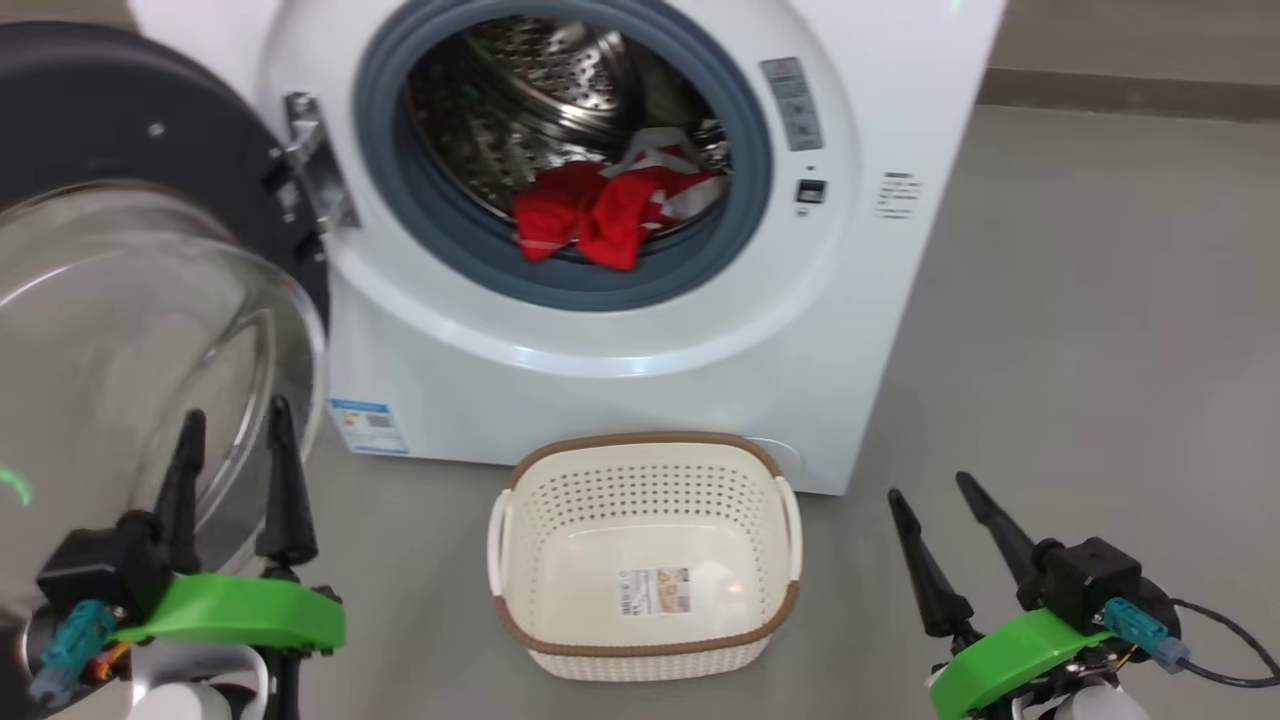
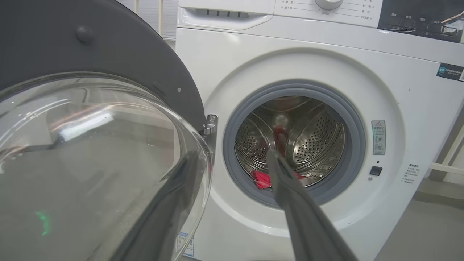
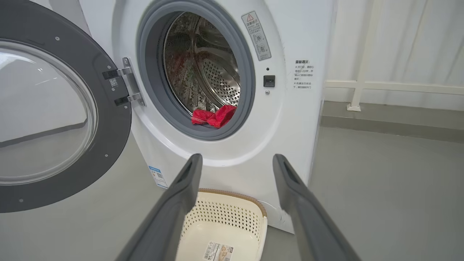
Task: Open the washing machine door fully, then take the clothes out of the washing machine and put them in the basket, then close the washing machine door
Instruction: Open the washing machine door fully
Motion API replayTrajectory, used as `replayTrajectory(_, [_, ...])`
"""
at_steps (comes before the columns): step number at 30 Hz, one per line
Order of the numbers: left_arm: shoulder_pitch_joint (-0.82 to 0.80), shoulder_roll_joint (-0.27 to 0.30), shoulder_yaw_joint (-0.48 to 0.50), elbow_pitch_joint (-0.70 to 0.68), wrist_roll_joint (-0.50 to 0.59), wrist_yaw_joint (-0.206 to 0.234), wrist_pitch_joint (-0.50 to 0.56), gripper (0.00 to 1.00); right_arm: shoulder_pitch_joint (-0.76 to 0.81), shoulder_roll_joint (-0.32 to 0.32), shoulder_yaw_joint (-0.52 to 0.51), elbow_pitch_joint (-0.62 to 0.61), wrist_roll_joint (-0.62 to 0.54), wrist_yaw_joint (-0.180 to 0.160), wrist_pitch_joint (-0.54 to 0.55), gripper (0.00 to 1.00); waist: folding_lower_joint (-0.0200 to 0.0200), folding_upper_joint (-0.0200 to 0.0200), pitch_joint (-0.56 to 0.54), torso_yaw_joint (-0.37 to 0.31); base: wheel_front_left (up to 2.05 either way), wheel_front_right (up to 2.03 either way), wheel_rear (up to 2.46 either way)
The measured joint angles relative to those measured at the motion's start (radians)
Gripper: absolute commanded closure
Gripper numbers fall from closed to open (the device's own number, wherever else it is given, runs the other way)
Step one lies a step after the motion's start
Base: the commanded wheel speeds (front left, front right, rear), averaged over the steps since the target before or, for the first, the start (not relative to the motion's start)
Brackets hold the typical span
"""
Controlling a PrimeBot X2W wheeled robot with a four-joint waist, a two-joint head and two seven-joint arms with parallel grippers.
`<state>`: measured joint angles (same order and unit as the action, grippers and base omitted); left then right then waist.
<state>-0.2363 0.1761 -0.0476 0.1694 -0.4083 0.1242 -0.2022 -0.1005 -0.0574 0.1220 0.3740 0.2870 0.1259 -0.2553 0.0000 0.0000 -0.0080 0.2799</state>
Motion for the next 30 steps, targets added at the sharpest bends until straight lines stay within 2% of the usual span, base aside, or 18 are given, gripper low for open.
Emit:
replayTrajectory(11, [0.078, -0.01, -0.004, -0.01, 0.004, -0.008, -0.039, 0.0, 0.001, -0.004, -0.045, -0.131, -0.06, 0.0, 0.0, 0.0, 0.0, 0.0, -0.006, -0.158, 0.0, 0.0, 0.0])
replayTrajectory(21, [0.195, -0.004, 0.01, 0.004, 0.061, -0.092, -0.047, 0.0, 0.055, -0.014, -0.07, -0.21, -0.069, 0.0, 0.0, 0.0, 0.0, 0.0, -0.021, -0.29, 0.0, 0.0, 0.0])
replayTrajectory(25, [0.239, -0.01, 0.032, 0.013, 0.083, -0.134, -0.047, 0.0, 0.077, -0.032, -0.072, -0.229, -0.069, 0.0, 0.0, 0.0, 0.0, 0.0, -0.031, -0.326, 0.0, 0.0, 0.0])
replayTrajectory(30, [0.304, -0.031, 0.083, 0.0, 0.132, -0.162, -0.047, 0.0, 0.103, -0.038, -0.069, -0.254, -0.053, 0.0, 0.0, 0.0, 0.0, 0.0, -0.047, -0.36, 0.0, 0.0, 0.0])
